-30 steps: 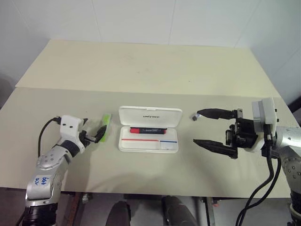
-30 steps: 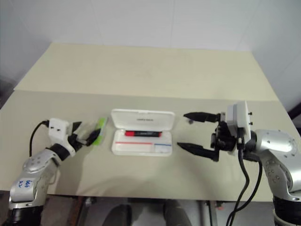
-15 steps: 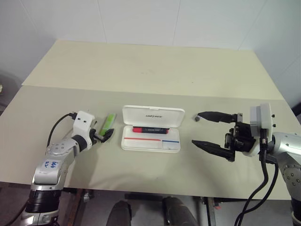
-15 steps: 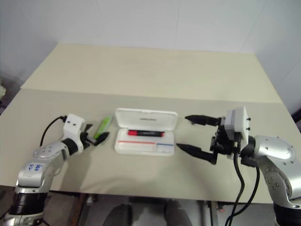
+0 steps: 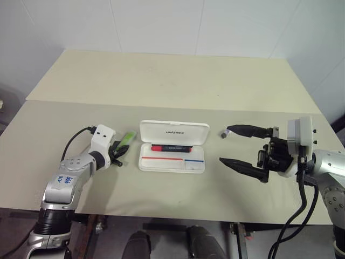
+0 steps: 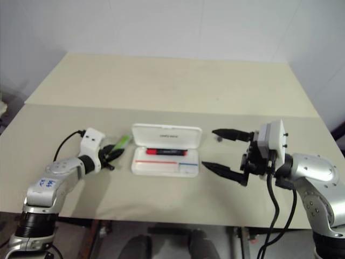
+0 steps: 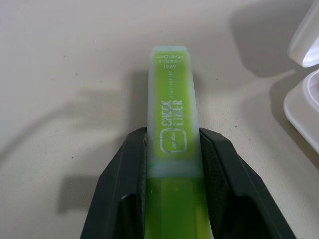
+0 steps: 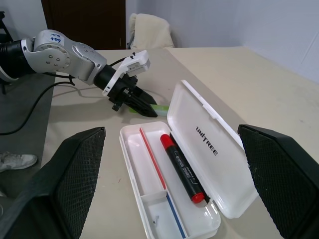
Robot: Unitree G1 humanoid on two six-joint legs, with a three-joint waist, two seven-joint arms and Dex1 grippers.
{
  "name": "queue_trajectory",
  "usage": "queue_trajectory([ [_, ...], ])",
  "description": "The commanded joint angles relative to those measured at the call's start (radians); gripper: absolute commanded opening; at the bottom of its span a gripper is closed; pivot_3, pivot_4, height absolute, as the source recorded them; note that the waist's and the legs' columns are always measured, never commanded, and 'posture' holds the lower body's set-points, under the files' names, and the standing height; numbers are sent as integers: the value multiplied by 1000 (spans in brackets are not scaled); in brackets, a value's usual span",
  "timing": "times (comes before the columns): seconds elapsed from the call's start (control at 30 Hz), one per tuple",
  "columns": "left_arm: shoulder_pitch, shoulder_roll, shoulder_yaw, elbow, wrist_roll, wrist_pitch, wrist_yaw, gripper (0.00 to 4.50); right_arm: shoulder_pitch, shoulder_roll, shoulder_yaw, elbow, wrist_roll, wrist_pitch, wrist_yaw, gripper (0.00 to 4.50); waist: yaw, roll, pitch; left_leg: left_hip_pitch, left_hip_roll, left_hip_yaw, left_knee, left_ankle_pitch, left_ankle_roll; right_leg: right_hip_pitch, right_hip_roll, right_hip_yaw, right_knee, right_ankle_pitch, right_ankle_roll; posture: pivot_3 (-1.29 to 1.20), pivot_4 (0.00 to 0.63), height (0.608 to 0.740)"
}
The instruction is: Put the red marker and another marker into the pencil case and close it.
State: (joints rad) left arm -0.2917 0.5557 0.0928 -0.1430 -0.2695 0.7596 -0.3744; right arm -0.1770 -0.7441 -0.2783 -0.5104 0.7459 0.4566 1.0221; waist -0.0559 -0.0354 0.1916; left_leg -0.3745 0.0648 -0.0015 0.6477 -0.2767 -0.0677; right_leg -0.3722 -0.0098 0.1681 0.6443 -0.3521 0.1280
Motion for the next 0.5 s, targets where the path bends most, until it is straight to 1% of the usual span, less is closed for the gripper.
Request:
queue_trajectory([
  [0.03, 1, -9, 50, 57, 24, -26, 38, 1080, -12, -12, -1, -23, 1, -19, -9, 4500, 0, 0, 0, 0, 0, 0, 0, 0, 0, 0, 0, 0, 0, 0, -1, 0, 150, 740],
  [0.13, 1, 9, 102, 77, 29, -62, 48, 1080, -8, -15, -5, -23, 3, -12, -15, 4500, -2, -1, 0, 0, 0, 1, 0, 1, 1, -1, 0, 1, -1, 0, -3, 0, 150, 740],
  [0.27, 15, 59, 155, 56, -2, -127, -21, 1080, 18, -23, -30, -28, 22, -12, -1, 4500, -22, -5, 3, 0, 0, 1, -2, 1, 1, -3, 1, 3, -1, 1, -3, 0, 150, 740],
  [0.33, 21, 76, 215, 32, -72, -197, -112, 1080, 36, -30, -52, -40, 52, 0, 2, 4500, -25, -8, 5, -2, 0, 1, -5, 0, 0, -5, 1, 3, -1, 2, 0, 0, 150, 740],
  [0.4, 25, 97, 259, 9, -129, -265, -212, 1080, 58, -43, -73, -50, 80, 5, 14, 4500, -22, -8, 6, -2, 1, 1, -6, -1, -3, -5, 1, 2, -2, 6, 7, 0, 150, 740],
  [0.5, 18, 154, 303, 5, -217, -380, -426, 1080, 84, -53, -93, -49, 90, -5, 20, 4500, -13, -8, 6, -3, 1, 1, -16, -2, -4, -6, 0, 0, -10, 5, 6, 0, 150, 740],
])
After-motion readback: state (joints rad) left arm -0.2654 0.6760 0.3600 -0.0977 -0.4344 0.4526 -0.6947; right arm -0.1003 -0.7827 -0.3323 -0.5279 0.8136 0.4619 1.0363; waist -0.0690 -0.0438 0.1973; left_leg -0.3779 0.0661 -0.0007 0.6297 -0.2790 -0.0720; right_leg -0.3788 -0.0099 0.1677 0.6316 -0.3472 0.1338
